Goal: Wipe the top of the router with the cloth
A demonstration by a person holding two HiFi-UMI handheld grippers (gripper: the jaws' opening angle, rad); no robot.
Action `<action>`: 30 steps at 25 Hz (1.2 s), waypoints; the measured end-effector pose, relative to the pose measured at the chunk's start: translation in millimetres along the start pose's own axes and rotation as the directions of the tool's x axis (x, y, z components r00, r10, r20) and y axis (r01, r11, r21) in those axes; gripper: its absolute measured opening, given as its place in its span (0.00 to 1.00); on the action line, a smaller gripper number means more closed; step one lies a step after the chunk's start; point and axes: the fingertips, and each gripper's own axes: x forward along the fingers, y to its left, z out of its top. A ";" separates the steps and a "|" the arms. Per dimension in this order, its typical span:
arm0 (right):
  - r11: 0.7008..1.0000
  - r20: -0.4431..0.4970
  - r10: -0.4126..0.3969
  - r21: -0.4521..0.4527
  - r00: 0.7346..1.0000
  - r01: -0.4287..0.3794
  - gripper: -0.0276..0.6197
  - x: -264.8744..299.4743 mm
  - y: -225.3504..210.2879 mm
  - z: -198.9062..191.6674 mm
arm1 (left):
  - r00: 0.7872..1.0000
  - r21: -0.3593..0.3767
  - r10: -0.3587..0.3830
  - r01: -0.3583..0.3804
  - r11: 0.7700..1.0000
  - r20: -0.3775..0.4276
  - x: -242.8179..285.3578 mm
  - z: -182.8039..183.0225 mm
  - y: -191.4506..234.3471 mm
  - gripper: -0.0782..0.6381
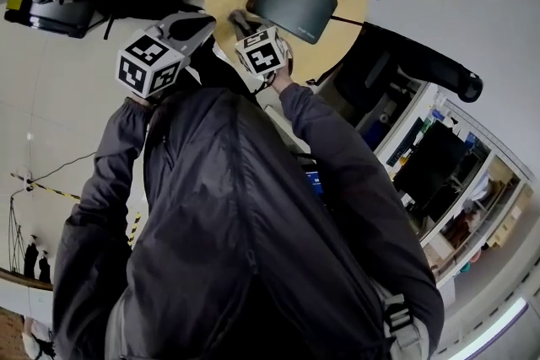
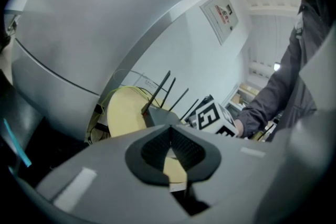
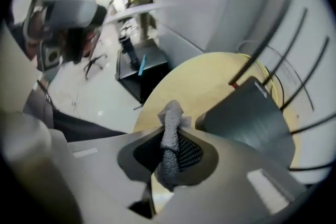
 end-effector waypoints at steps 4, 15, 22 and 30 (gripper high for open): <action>0.951 0.074 -0.013 0.310 0.997 -0.011 0.09 5.4 -14.3 -2.2 | 0.998 0.040 -0.031 0.034 0.999 -0.055 9.1 -2.0 -6.9 0.11; 0.587 0.310 -0.024 0.774 0.950 -0.237 0.09 7.8 -43.3 -12.6 | 0.982 0.110 -0.049 0.070 0.991 -0.184 44.7 -10.6 -39.0 0.11; 0.531 0.328 -0.032 0.806 0.944 -0.262 0.09 -8.2 -73.2 -65.6 | 0.974 0.111 -0.026 0.052 0.992 -0.225 74.3 -16.7 -52.6 0.11; 0.520 0.313 -0.069 0.821 0.947 -0.233 0.09 -28.0 -112.4 -138.5 | 0.971 0.123 -0.040 0.071 0.990 -0.237 117.5 -18.7 -80.4 0.11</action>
